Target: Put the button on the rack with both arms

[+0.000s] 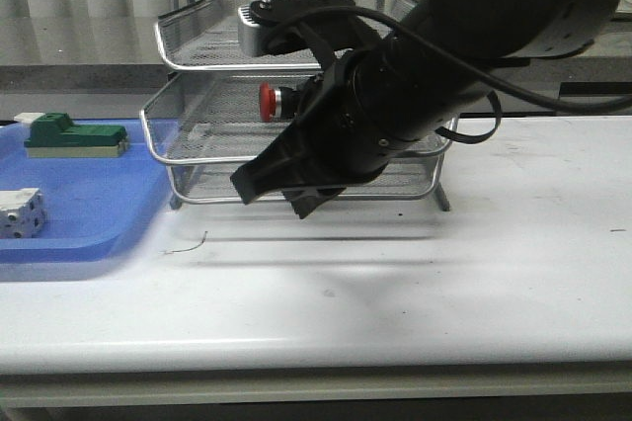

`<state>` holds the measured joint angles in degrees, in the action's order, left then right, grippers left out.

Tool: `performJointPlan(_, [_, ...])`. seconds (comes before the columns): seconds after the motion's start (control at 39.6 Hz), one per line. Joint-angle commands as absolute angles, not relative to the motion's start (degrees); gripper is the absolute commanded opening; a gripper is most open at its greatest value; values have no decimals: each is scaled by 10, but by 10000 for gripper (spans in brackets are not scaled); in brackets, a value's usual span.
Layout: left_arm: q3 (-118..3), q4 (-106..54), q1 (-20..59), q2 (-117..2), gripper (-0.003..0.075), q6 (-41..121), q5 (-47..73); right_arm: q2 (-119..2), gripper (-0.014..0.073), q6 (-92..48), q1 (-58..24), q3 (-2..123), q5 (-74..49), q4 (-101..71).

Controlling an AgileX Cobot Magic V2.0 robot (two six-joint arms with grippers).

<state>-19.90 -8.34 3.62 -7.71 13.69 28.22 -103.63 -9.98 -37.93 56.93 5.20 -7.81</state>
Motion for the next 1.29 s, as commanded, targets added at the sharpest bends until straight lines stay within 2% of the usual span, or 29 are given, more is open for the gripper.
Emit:
performJointPlan(0.0, [-214,-90,35,-84,-19,132,235,-1023,-60,-106,-362,609,90,-69])
performJointPlan(0.43, [-214,-90,35,-84,-19,132,235,-1048,-60,-106,-340,669,42,-64])
performJointPlan(0.81, [-214,-90,35,-84,-19,132,235,-892,-60,-104,-367,669,-228,-85])
performJointPlan(1.04, [-214,-90,35,-84,-19,132,235,-782,-60,-90,-299,668,-336,-103])
performJointPlan(1.26, [-214,-90,35,-84,-19,132,235,-660,-60,-73,-184,583,-326,-103])
